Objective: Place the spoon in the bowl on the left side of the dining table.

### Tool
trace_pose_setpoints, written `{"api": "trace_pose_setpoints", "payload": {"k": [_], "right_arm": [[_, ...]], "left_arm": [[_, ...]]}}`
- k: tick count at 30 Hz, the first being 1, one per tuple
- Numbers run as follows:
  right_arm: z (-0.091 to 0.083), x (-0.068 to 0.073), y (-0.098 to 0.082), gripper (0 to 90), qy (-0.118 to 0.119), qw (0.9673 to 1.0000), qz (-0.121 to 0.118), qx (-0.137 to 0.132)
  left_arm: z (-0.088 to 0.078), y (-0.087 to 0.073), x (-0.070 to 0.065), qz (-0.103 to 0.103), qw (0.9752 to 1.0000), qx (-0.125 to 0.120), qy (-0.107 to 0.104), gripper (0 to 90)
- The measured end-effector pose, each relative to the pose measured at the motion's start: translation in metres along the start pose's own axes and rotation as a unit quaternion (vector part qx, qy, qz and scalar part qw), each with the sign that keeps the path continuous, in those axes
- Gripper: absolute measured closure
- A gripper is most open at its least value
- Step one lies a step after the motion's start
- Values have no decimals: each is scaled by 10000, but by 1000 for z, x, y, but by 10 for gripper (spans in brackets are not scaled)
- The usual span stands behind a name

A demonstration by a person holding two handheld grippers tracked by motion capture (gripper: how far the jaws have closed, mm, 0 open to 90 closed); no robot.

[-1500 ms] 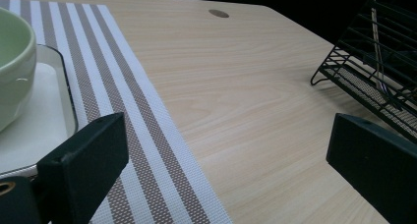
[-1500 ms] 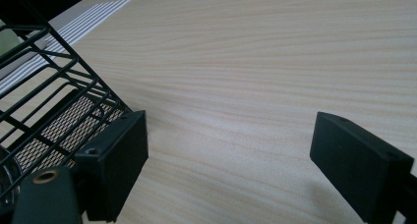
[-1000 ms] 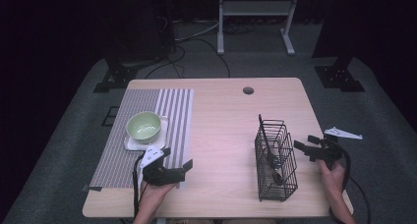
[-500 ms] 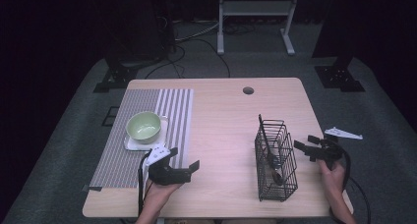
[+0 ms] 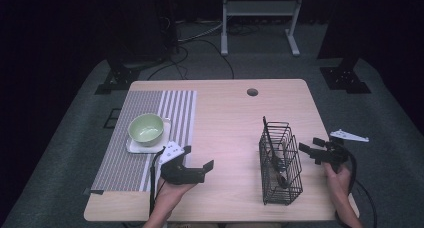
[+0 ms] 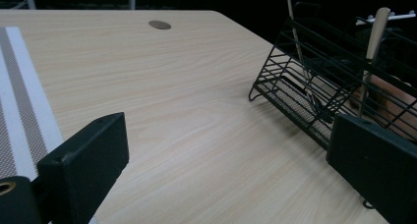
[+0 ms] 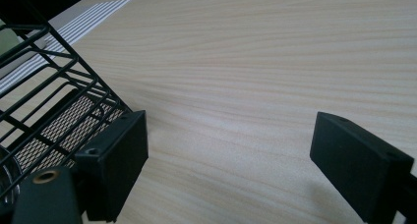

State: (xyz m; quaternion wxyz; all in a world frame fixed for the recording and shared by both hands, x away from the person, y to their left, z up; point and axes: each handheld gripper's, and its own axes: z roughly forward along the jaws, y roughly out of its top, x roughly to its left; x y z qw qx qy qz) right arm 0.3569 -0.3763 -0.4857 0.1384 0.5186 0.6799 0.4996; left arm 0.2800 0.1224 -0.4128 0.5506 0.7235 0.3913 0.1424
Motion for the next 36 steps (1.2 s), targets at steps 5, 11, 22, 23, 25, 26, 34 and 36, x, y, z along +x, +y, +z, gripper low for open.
{"api": "trace_pose_setpoints", "payload": {"k": [5,11,22,23,25,26,34,36], "right_arm": [[0,1,0,134,-14,10000,4,15],[0,1,0,134,-18,10000,-2,30],[0,1,0,134,-17,10000,-8,36],[0,1,0,134,-16,10000,-7,38],[0,1,0,134,-15,10000,-5,34],[0,1,0,134,-14,10000,-5,35],[0,1,0,134,-11,10000,-4,30],[0,1,0,134,-10,10000,-3,25]], "left_arm": [[6,4,-6,-14,9999,9,-100,15],[12,2,-10,-49,9998,68,-170,15],[17,4,-17,-109,9996,37,-242,15],[17,5,-18,-97,9996,35,-245,15],[18,6,-21,-59,9996,33,-260,15],[19,6,-22,-55,9996,25,-276,16],[25,10,-32,16,9992,5,-399,16],[26,12,-34,76,9991,0,-417,16]]}}
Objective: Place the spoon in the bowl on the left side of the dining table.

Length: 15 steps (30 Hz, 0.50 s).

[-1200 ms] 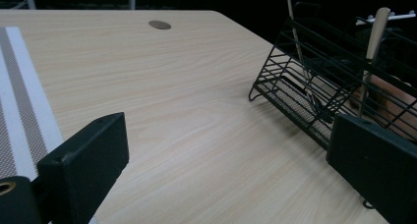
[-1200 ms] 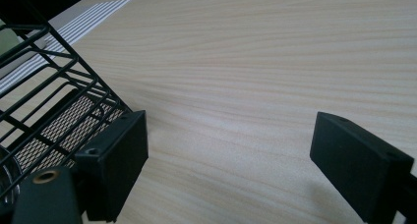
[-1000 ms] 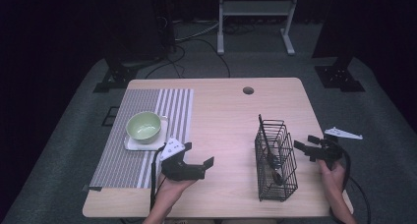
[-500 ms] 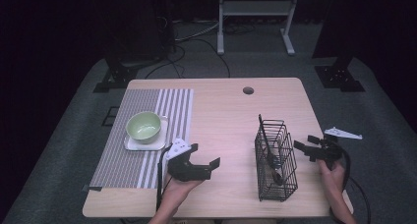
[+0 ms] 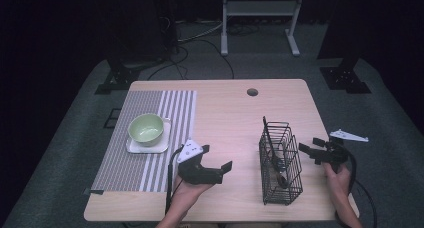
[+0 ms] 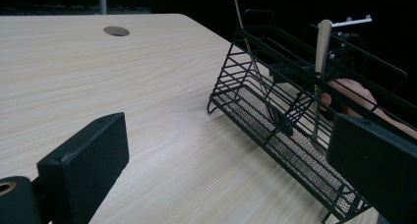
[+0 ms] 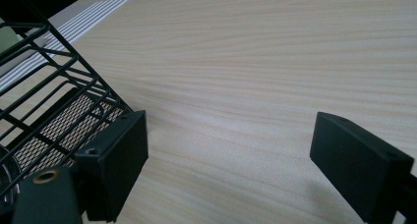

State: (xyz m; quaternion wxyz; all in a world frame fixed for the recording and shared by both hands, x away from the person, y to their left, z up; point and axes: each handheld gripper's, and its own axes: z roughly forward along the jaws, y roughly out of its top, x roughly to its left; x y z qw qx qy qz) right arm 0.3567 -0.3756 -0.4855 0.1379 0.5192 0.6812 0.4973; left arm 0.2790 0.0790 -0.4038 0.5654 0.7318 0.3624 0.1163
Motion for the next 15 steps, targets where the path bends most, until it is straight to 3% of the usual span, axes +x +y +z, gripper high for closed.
{"api": "trace_pose_setpoints", "payload": {"k": [15], "right_arm": [[0,0,0,134,7,10000,0,-4]], "left_arm": [[12,8,-14,38,9997,-38,-218,16]]}}
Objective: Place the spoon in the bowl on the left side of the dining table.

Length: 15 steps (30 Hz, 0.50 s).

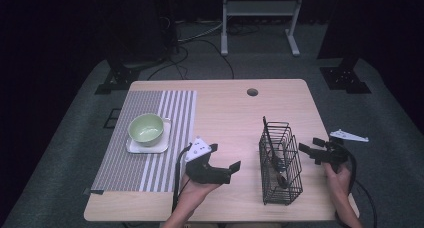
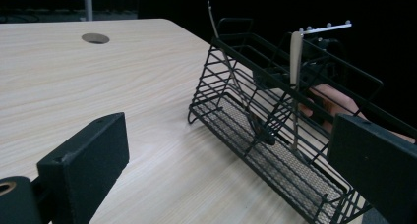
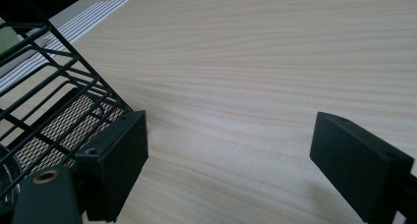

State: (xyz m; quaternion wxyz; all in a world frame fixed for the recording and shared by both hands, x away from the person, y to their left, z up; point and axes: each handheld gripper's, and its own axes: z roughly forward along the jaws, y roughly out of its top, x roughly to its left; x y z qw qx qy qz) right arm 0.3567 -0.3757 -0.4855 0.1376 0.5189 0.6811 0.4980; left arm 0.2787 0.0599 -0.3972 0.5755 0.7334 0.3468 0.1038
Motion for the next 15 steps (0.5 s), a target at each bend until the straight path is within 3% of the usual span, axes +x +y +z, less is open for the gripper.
{"api": "trace_pose_setpoints", "payload": {"k": [15], "right_arm": [[0,-1,0,134,18,10000,16,-36]], "left_arm": [[13,11,-16,80,9998,-11,-176,16]]}}
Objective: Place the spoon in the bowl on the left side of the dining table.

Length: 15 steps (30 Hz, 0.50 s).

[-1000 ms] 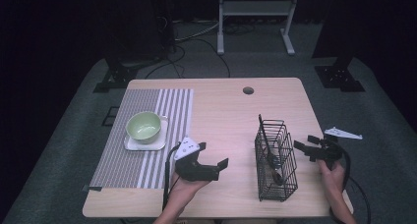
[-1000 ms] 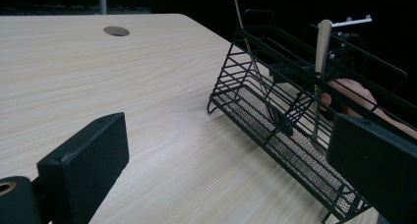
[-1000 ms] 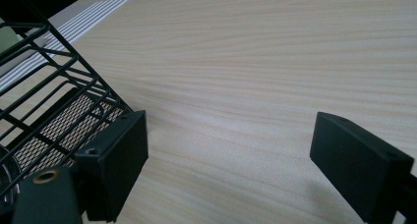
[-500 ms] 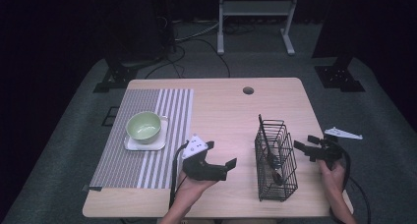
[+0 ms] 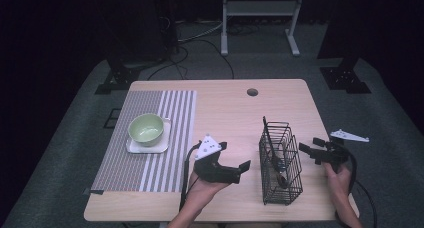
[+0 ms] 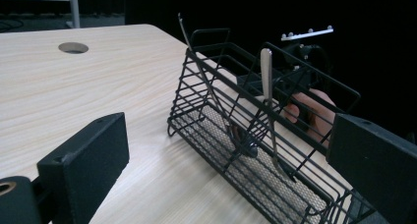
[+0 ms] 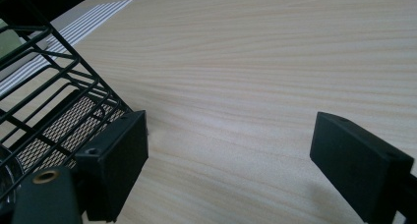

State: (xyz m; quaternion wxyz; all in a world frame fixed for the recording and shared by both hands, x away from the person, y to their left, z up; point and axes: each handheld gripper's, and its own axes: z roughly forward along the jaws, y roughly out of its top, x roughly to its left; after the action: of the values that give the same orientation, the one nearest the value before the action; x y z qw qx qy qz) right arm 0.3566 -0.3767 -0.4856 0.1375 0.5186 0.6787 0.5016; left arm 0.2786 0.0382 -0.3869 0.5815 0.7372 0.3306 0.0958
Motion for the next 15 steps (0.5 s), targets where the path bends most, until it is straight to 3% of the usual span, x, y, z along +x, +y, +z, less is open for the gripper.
{"api": "trace_pose_setpoints", "payload": {"k": [15], "right_arm": [[-1,-1,0,134,27,10000,36,-27]], "left_arm": [[23,8,-14,-15,9998,45,-216,37]]}}
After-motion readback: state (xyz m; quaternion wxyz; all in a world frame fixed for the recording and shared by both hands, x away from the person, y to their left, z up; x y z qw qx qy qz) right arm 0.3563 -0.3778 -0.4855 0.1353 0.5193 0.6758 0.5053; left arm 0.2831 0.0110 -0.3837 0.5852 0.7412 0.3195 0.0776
